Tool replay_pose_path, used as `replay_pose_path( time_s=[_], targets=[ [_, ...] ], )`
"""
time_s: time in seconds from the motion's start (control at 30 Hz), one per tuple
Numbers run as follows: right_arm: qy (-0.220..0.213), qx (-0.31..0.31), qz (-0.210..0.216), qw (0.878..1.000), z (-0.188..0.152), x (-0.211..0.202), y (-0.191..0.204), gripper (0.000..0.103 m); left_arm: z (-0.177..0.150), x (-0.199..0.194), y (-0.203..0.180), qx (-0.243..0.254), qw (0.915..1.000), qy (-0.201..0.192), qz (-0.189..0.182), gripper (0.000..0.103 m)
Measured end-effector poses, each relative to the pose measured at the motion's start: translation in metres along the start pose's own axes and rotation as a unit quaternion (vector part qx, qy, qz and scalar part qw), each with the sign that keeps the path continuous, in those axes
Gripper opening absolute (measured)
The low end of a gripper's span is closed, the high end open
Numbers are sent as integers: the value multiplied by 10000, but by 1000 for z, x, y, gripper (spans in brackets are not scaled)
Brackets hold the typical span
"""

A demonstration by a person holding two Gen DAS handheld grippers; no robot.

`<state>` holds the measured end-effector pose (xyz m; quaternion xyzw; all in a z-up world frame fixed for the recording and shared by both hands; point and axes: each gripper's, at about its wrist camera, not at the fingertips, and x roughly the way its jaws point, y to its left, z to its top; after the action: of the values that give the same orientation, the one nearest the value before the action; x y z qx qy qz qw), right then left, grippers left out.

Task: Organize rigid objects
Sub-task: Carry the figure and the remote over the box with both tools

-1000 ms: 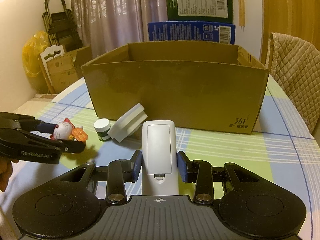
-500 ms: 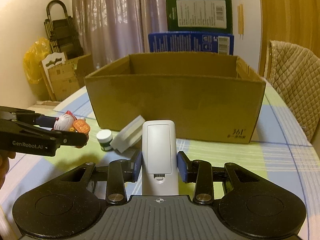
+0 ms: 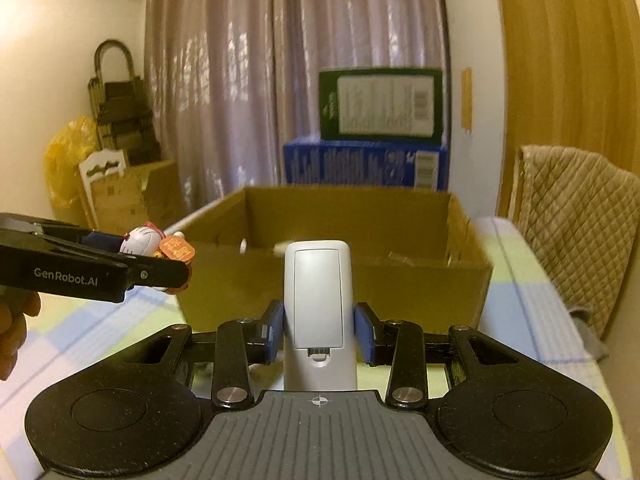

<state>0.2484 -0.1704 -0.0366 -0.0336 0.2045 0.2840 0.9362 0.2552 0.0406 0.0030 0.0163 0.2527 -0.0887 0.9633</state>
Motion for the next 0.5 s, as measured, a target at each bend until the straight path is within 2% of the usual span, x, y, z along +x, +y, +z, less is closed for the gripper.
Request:
replay_pose_path(
  time_s=[0.17,0.33,0.5],
  targets=[
    [-178,151,-62,9997,43,8,-19,35,30,12,10,56,9997,-214,140,65],
    [-337,201,-53,9992,90,26,-33,35,49,41,24,-112,9996,-183,159,65],
    [-279,110,-105,9995,117,58,-40,35,61,66,32,-94,9998,-153,99,65]
  ],
)
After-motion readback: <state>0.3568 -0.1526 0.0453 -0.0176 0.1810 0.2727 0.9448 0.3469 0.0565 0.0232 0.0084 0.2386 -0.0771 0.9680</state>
